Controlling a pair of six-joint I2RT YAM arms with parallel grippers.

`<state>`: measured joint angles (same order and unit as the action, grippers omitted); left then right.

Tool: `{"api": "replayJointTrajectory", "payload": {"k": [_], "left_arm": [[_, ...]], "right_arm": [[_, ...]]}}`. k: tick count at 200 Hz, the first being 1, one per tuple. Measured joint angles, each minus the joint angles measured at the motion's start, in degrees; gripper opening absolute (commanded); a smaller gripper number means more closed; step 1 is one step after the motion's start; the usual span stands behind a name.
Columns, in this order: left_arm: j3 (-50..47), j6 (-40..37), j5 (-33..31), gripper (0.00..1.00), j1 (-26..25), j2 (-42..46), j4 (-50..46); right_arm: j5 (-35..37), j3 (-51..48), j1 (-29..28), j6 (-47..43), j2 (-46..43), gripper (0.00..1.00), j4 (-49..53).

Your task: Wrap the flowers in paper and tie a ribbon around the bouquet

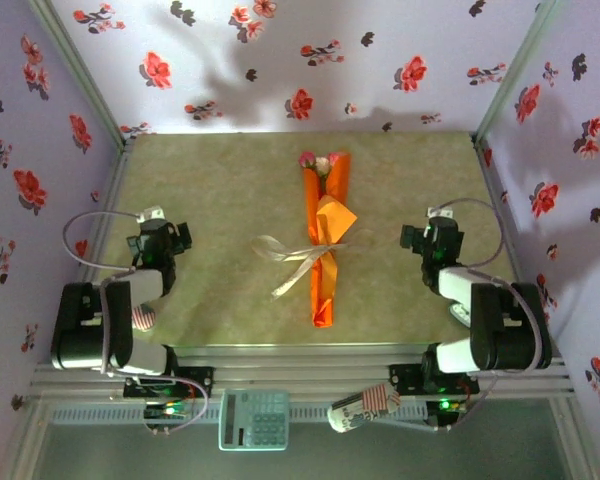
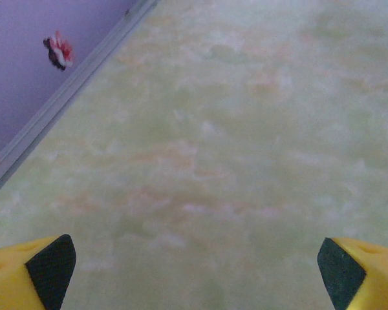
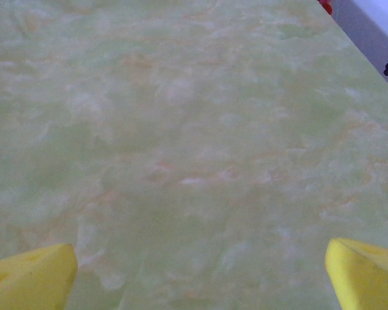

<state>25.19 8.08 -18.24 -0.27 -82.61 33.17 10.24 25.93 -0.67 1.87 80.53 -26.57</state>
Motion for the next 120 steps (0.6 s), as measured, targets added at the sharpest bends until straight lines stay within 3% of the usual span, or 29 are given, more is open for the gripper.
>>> {"api": "replayJointTrajectory", "payload": {"k": [17,43,68,120], "left_arm": [[-1.81,-1.22,2.16,1.0,0.42,-1.92,7.61],[-8.85,-2.27,3.08,1.0,0.0,-4.83,19.17],[-9.57,-2.32,3.08,1.0,0.02,-5.46,20.63],[-4.33,-2.51,3.76,1.0,0.02,-5.46,19.98]], "right_arm": [[-2.14,1.36,1.18,0.5,1.4,0.99,-1.73],[-5.66,-1.68,1.42,1.18,2.89,0.99,-12.46],[-7.45,-7.58,1.38,1.31,8.22,0.99,-24.52],[-7.26,-3.8,1.38,1.77,9.38,0.99,-23.08]]}}
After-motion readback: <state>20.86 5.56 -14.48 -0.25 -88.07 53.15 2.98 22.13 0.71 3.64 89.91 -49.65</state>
